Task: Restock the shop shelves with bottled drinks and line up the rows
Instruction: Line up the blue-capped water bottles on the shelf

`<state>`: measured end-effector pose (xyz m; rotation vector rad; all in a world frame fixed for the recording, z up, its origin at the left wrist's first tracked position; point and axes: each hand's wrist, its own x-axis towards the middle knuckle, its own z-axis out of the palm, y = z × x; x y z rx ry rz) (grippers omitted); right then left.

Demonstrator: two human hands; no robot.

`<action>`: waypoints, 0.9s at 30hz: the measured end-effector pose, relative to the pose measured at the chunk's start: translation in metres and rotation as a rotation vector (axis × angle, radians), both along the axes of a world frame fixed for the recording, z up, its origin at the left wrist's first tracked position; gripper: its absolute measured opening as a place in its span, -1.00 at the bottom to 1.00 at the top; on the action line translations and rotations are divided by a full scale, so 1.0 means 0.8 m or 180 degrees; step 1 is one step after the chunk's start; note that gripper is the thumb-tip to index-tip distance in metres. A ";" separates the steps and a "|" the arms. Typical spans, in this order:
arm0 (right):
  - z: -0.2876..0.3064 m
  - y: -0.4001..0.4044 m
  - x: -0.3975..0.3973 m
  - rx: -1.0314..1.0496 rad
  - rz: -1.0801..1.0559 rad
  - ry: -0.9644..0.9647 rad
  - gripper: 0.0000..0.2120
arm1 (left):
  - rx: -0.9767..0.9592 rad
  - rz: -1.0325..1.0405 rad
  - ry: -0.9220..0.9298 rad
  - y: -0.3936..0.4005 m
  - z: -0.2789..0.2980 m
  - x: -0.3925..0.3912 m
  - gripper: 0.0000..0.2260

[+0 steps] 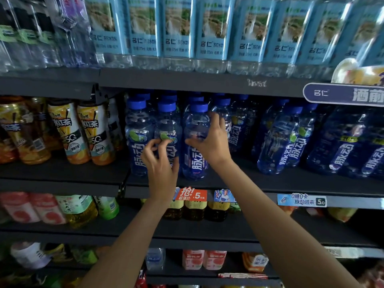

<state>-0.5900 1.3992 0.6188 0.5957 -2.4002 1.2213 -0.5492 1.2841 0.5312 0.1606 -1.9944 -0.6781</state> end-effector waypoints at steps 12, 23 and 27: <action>0.006 0.081 -0.007 -0.0068 -0.1059 0.0655 -0.33 | -0.0348 -0.0097 0.0388 0.034 0.042 0.002 -0.60; -0.018 0.195 -0.061 -0.0383 -0.1904 -0.0708 -0.22 | -0.1161 0.0054 -0.0003 0.047 0.051 -0.024 -0.39; -0.021 0.169 -0.034 -0.0170 -0.1728 -0.0598 -0.31 | -0.1181 0.0072 -0.0005 0.045 0.051 -0.026 -0.41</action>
